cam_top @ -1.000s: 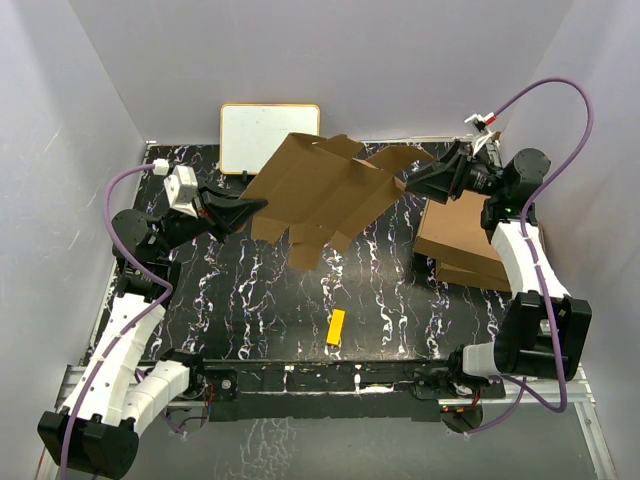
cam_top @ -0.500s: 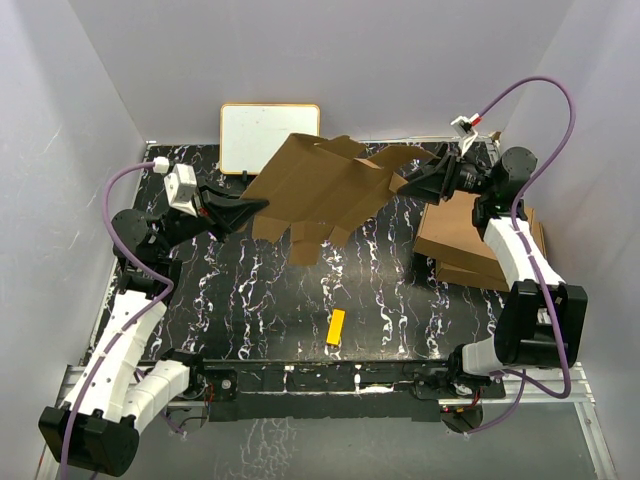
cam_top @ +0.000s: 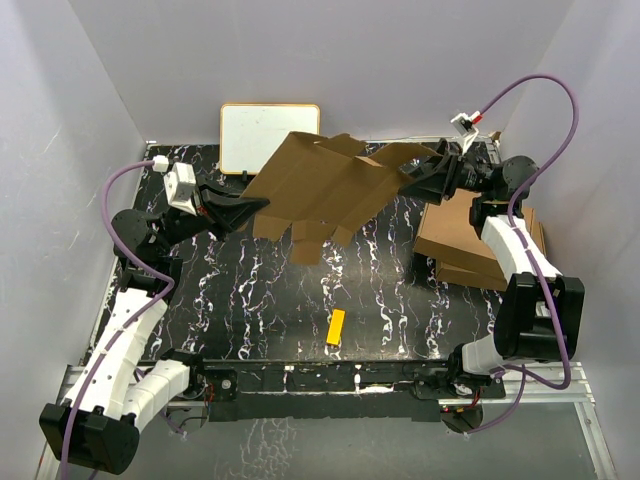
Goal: Fold the paper box
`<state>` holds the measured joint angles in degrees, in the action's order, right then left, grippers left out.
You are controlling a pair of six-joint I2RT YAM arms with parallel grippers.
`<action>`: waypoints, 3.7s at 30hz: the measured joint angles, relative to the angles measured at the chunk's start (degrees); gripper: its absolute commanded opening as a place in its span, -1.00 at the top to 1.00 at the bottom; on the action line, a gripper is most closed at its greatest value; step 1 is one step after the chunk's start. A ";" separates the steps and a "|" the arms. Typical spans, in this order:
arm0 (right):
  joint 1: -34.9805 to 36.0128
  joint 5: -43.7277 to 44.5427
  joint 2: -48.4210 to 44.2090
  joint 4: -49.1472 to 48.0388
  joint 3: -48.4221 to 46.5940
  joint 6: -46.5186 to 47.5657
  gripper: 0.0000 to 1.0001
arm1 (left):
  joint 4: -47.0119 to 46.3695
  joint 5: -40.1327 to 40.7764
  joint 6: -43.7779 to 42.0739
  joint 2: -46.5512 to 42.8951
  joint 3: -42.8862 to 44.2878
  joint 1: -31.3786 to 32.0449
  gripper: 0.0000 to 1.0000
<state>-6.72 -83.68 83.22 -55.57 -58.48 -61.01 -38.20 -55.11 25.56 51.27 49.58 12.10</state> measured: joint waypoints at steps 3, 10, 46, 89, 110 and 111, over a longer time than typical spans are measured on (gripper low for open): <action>0.04 -0.87 -0.15 -0.39 0.28 0.04 -0.43 | 1.09 0.61 -1.11 -0.20 0.00 0.00 1.00; -1.86 0.26 -7.26 31.98 0.59 32.89 -0.54 | 5.68 2.56 -4.39 -0.83 0.02 0.00 1.00; -4.57 0.72 -4.04 33.09 -5.44 27.56 -0.18 | 3.96 0.85 -2.78 -0.42 0.02 0.00 1.00; 0.74 -1.81 -3.78 29.97 -3.67 25.94 0.84 | 0.85 0.33 -0.44 1.31 0.02 0.00 1.00; -0.44 7.85 -8.46 57.92 -0.44 55.78 -0.72 | 11.19 2.51 -4.87 1.14 -0.98 -0.68 1.00; -1.20 8.68 -9.60 59.93 0.70 58.66 -0.81 | 13.22 2.73 -5.70 0.83 -0.98 -0.70 1.00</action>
<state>-7.92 -75.00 73.63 4.36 -57.78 -2.35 -24.97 -52.38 19.86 52.10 48.60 11.40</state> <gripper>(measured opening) 0.787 0.013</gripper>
